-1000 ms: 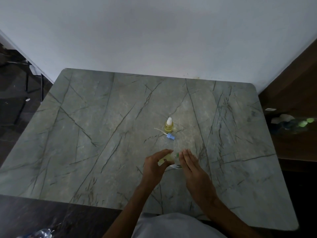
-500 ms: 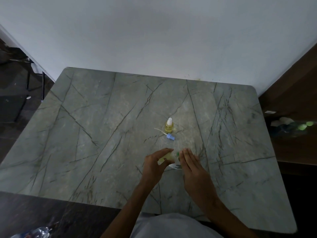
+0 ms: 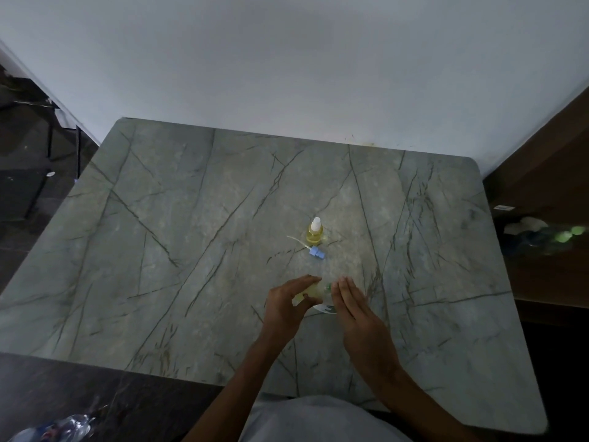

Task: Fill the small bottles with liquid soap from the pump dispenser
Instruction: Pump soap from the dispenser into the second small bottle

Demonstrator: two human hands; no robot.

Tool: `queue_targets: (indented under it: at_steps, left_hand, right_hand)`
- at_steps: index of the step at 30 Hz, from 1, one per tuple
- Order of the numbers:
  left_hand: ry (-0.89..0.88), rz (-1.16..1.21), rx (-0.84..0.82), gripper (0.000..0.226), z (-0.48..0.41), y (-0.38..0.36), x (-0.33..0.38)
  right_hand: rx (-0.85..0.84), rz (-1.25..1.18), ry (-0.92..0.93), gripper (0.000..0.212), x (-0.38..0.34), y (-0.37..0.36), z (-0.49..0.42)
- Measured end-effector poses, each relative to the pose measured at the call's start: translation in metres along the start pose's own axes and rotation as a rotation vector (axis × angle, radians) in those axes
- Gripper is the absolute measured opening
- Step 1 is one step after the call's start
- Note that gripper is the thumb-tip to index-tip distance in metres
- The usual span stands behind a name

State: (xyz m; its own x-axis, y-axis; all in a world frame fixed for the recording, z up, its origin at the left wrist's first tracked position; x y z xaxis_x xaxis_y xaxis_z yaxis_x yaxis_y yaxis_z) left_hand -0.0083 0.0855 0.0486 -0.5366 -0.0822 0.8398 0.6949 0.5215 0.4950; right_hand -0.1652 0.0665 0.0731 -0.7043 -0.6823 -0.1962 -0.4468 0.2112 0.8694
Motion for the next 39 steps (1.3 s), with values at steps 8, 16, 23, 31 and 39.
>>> queue_targets:
  at_steps: [8,16,23,31,39]
  left_hand:
    - [-0.005,0.007,0.003,0.045,0.0,0.002,0.004]
    - [-0.019,0.023,0.015,0.045,-0.003,0.004,0.008]
    - [-0.01,0.016,-0.009,0.045,-0.003,0.001,0.003]
    - [0.013,0.016,-0.018,0.046,0.002,-0.002,0.0]
    - [-0.028,0.021,0.009,0.043,0.001,0.003,0.009]
  right_hand:
    - [-0.024,-0.047,-0.064,0.05,-0.002,0.003,0.002]
    - [-0.021,-0.057,-0.048,0.048,0.001,0.005,-0.001]
    - [0.045,-0.035,-0.027,0.06,-0.001,0.005,-0.002]
    - [0.004,-0.046,-0.051,0.054,-0.005,0.005,0.002]
    - [-0.013,-0.079,-0.063,0.051,-0.002,0.006,-0.002]
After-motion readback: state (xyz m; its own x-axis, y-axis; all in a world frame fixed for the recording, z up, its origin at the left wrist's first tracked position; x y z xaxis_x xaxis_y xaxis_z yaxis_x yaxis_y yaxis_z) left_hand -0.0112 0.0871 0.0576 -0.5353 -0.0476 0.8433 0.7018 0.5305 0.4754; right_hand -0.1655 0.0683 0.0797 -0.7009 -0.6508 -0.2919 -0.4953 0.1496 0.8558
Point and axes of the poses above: each hand's wrist, its own z-axis away from the middle knuckle, its own y-axis out of the back of the hand, x = y × z, the point moved 4 cm from there along -z, towards the middle knuckle, and after that the axes turned 12 degrees about x, right-handed, at the moved point
